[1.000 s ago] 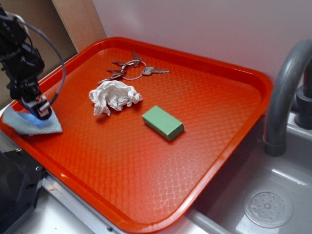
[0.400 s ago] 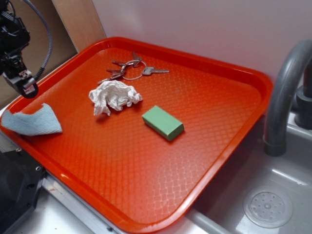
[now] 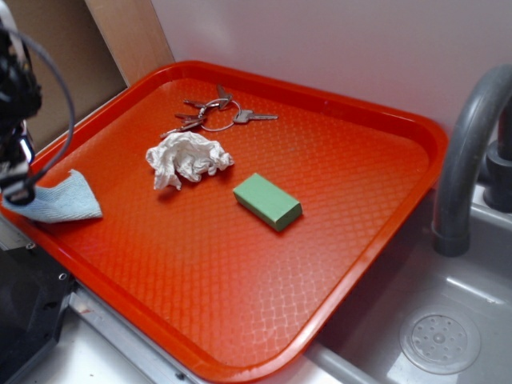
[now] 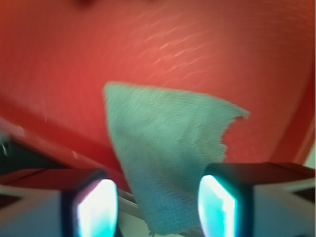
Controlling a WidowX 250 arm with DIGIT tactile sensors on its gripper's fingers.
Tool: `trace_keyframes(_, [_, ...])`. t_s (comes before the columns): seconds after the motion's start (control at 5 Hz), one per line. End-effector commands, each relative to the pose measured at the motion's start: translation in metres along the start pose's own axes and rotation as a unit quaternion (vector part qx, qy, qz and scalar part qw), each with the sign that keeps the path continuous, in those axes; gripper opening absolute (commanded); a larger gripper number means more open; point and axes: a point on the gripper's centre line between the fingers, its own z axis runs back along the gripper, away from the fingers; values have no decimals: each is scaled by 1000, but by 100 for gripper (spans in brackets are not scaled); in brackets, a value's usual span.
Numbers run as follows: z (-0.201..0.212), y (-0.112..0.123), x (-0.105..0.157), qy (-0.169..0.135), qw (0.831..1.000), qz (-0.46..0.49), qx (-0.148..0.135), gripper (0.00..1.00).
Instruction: Grab the blue cloth.
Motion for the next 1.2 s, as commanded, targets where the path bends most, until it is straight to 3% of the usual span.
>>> trace_keyframes(0.0, [-29, -9, 7, 11, 999, -32, 32, 100])
trace_keyframes(0.2, [-46, -9, 10, 29, 998, -23, 59, 100])
trace_keyframes(0.4, [-58, 13, 17, 54, 996, 28, 66, 83])
trace_keyframes(0.6, [-55, 34, 25, 52, 995, 63, 64, 0])
trace_keyframes(1.0, [-44, 34, 16, 48, 991, 100, 81, 0])
